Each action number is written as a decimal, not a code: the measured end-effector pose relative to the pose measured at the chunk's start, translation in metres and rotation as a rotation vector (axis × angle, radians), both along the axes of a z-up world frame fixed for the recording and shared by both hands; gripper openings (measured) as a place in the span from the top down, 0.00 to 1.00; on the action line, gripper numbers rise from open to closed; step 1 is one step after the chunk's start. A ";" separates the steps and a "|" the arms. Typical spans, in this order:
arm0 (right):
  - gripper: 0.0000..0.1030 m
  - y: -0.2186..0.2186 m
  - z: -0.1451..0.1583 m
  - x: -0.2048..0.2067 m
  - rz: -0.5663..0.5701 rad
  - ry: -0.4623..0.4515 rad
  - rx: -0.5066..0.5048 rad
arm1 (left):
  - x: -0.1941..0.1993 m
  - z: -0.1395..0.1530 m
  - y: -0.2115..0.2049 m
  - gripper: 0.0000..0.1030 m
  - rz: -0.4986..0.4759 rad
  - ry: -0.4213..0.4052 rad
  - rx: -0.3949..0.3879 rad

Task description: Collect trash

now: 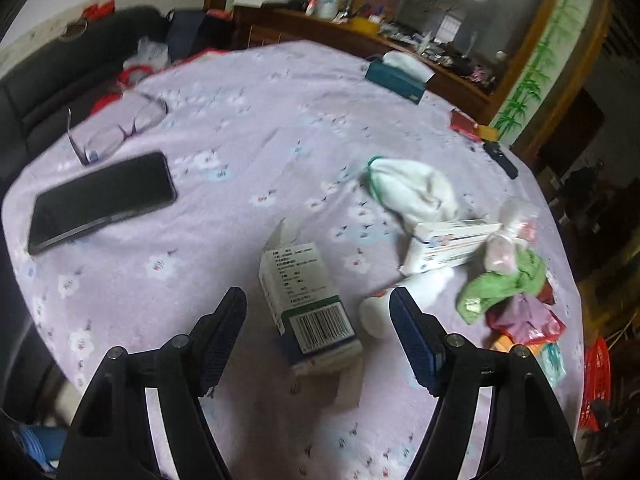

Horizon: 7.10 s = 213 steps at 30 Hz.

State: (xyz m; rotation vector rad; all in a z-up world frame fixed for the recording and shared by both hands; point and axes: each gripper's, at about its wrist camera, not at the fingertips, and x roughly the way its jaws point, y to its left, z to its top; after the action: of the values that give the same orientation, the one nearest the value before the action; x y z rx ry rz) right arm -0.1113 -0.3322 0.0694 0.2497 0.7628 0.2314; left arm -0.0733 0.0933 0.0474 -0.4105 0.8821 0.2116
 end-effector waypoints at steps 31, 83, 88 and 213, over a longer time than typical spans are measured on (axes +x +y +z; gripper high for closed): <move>0.72 0.155 -0.027 0.106 0.297 0.059 -0.106 | -0.004 -0.026 -0.007 0.56 -0.098 -0.114 0.067; 0.77 0.088 -0.017 0.012 0.117 -0.226 -0.027 | -0.029 -0.009 -0.153 0.68 -0.396 -0.317 0.228; 0.77 0.085 -0.017 0.015 0.104 -0.216 -0.014 | -0.028 -0.010 -0.155 0.68 -0.395 -0.307 0.226; 0.40 -0.001 -0.012 0.032 -0.006 -0.007 -0.016 | 0.069 -0.028 -0.221 0.28 -0.704 -0.021 0.188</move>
State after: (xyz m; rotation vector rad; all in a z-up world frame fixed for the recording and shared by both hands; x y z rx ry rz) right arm -0.0795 -0.3332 0.0574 0.2355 0.7566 0.2200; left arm -0.0045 -0.1278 0.0193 0.0866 0.9278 -0.3565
